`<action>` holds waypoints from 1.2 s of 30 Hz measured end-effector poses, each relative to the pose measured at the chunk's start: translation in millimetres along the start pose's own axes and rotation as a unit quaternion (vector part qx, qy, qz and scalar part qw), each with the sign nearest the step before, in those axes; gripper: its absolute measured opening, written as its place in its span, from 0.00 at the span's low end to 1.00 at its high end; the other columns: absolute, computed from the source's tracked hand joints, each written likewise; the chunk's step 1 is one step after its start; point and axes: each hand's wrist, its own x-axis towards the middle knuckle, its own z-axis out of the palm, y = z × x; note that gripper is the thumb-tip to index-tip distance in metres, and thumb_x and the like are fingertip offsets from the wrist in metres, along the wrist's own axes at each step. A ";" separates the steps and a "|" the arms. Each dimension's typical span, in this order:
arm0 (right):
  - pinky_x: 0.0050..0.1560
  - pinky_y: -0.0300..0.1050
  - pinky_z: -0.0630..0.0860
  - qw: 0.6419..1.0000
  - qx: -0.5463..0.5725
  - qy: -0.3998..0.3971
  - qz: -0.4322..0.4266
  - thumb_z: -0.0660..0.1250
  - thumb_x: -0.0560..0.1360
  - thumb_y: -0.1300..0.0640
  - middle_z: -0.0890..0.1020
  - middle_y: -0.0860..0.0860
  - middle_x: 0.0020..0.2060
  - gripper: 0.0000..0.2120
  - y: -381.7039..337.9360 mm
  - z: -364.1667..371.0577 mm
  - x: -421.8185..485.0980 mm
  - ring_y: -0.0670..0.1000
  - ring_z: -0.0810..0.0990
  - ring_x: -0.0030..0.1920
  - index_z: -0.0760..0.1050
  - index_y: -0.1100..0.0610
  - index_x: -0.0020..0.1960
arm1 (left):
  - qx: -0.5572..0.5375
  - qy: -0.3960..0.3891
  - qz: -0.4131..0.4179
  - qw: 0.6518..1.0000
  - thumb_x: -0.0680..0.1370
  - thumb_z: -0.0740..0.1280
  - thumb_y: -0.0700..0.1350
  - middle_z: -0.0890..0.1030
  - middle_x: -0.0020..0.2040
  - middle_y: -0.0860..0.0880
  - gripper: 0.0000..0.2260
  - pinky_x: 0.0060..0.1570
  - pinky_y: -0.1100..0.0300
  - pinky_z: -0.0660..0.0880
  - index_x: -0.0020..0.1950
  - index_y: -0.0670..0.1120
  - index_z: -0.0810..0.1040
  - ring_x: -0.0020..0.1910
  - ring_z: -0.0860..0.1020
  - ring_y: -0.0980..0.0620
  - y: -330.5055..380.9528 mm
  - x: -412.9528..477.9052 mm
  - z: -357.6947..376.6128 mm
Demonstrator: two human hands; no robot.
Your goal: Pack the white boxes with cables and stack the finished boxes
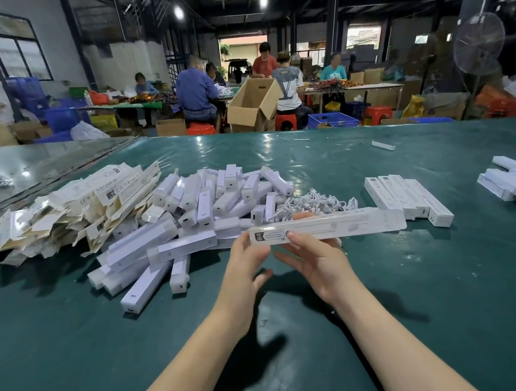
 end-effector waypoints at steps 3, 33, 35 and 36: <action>0.47 0.50 0.78 0.998 -0.032 0.050 -0.019 0.64 0.73 0.68 0.82 0.51 0.38 0.10 -0.1 2.3 1.4 0.52 0.81 0.41 0.74 0.53 0.46 | 0.000 -0.073 -0.026 0.997 0.65 0.60 0.48 0.78 0.55 0.58 0.23 0.55 0.57 0.67 0.60 0.53 0.72 0.58 0.73 0.58 0.4 -1.2 -1.4; 0.33 0.45 0.61 0.608 -0.786 0.014 -0.115 0.47 0.77 0.38 0.72 0.46 0.35 0.21 -18.4 -19.0 -0.6 0.52 0.74 0.44 0.59 0.50 0.32 | 0.512 0.244 0.218 0.794 0.75 0.66 0.43 0.81 0.46 0.52 0.05 0.43 0.57 0.68 0.50 0.51 0.77 0.42 0.76 0.51 29.0 25.6 -89.6; 0.35 0.46 0.63 0.623 -0.774 0.036 -0.112 0.44 0.78 0.40 0.73 0.47 0.34 0.22 -19.7 -18.4 -1.1 0.54 0.73 0.42 0.57 0.50 0.30 | 0.404 0.195 0.241 0.861 0.76 0.66 0.44 0.80 0.41 0.56 0.05 0.37 0.59 0.72 0.45 0.55 0.76 0.36 0.76 0.53 36.3 22.6 -80.6; 0.37 0.46 0.63 0.630 -0.768 0.047 -0.111 0.43 0.79 0.41 0.73 0.47 0.34 0.23 -20.4 -18.6 -1.3 0.54 0.71 0.41 0.57 0.50 0.30 | 0.349 0.173 0.242 0.889 0.75 0.67 0.44 0.80 0.38 0.58 0.06 0.34 0.59 0.73 0.43 0.56 0.77 0.33 0.76 0.53 39.3 20.9 -76.1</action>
